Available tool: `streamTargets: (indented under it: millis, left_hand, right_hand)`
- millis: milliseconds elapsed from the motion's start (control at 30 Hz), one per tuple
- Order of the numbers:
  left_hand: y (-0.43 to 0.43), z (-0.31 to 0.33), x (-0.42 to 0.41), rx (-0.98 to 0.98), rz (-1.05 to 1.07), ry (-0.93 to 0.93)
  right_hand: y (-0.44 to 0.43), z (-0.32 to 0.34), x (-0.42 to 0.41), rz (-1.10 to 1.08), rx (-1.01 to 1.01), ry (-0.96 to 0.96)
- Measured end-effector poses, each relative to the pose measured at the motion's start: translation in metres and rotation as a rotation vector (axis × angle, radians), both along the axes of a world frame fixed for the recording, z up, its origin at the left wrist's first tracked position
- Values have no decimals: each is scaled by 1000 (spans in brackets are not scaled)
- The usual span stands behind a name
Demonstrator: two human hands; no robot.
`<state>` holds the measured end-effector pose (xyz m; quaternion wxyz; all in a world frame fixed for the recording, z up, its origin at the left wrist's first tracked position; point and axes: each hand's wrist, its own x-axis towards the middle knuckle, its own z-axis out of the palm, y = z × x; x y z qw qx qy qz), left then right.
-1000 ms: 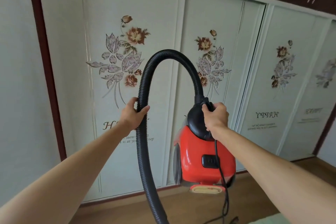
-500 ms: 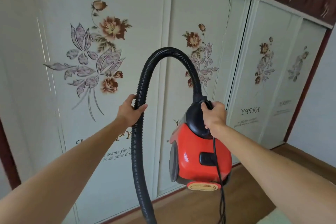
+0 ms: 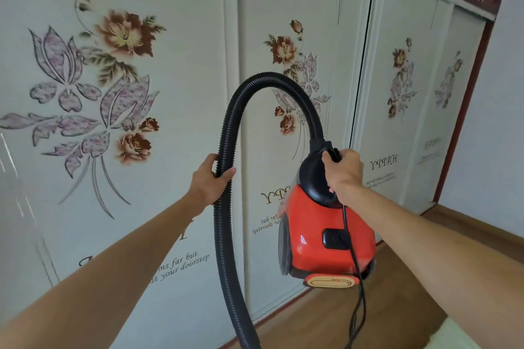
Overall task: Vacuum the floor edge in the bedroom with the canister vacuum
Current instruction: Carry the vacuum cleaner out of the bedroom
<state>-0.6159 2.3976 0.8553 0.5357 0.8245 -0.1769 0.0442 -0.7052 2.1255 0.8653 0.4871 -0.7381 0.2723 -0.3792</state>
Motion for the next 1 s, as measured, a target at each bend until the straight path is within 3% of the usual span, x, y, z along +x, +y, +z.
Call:
streamTargets:
  millis: [433, 1000]
  left_hand:
    - [-165, 3, 133, 18, -141, -30]
    - [-374, 0, 206, -20, -412, -17]
  right_hand:
    - [-134, 8, 94, -134, -8, -4]
    - [-288, 0, 91, -385, -124, -51]
